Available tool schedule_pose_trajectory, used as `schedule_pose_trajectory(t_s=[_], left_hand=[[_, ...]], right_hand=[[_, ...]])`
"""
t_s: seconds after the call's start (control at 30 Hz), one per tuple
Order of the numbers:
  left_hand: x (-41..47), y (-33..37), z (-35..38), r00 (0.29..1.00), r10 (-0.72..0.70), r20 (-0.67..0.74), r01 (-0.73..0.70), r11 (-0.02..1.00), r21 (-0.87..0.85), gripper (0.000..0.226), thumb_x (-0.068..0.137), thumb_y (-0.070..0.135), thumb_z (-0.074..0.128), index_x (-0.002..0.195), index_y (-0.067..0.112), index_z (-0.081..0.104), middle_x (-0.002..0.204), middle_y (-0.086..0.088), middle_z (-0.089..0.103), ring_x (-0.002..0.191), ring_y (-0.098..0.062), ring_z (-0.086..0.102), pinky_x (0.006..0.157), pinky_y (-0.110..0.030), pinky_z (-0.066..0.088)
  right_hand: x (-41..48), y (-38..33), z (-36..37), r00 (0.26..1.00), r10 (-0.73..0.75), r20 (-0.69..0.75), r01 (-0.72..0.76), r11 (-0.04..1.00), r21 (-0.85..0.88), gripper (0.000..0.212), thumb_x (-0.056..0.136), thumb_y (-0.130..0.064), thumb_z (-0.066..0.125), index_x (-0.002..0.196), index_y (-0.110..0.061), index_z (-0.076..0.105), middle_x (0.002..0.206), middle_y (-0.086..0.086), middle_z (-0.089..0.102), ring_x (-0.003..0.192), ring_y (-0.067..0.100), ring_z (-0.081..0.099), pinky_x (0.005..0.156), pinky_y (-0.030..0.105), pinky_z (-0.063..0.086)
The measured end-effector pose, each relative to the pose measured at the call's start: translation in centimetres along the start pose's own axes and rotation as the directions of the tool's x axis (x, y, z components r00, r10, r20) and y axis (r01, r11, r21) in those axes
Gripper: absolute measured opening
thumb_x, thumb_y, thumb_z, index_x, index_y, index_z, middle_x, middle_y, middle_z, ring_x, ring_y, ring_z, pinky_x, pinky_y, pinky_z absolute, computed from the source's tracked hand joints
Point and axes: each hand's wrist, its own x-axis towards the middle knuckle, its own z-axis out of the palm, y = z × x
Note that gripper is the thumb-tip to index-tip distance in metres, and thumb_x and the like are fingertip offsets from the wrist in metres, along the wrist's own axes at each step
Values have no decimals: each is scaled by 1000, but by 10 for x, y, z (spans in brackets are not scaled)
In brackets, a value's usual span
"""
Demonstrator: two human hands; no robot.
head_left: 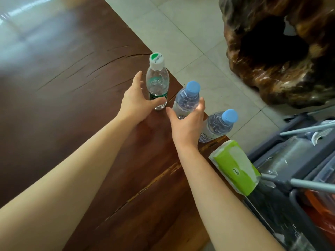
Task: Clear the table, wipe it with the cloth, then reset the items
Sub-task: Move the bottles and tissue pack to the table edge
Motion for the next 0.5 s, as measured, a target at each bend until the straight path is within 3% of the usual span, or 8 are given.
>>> schedule_pose_trajectory(t_s=[0.07,0.27,0.4,0.5], left_hand=[[-16,-5,-9,999,-24,-28,25,999,42,107,75,47,84,158,24,22,152,-3,49,136,-19,50,110,-40,44],[-104,-43,-59,985,-66,-161,83,991,104,76,85,47,73,149,21,42,147,1,52,127,-17,55,108,-39,44],[-181,-66,-91,962,-95,-256,129,985,116,59,89,47,69,140,21,53,137,3,59,120,-15,59,103,-38,46],[-243,-75,-113,947,-73,-314,128,979,160,46,92,45,65,132,22,60,128,3,64,119,-16,59,100,-34,45]], right_hand=[[-7,3,-2,999,16,33,-15,1000,-17,106,77,-37,86,156,-3,24,157,13,41,146,26,38,120,40,32],[-53,4,-16,990,-10,142,28,992,-122,91,87,-40,75,155,-7,26,160,11,36,149,25,32,123,37,26],[-100,-5,-30,944,-172,281,241,941,-237,75,91,-44,67,151,-12,36,157,10,39,147,27,33,121,43,30],[-141,-15,-49,846,-313,431,451,852,-266,63,93,-44,62,148,-17,44,156,8,41,144,27,35,118,42,33]])
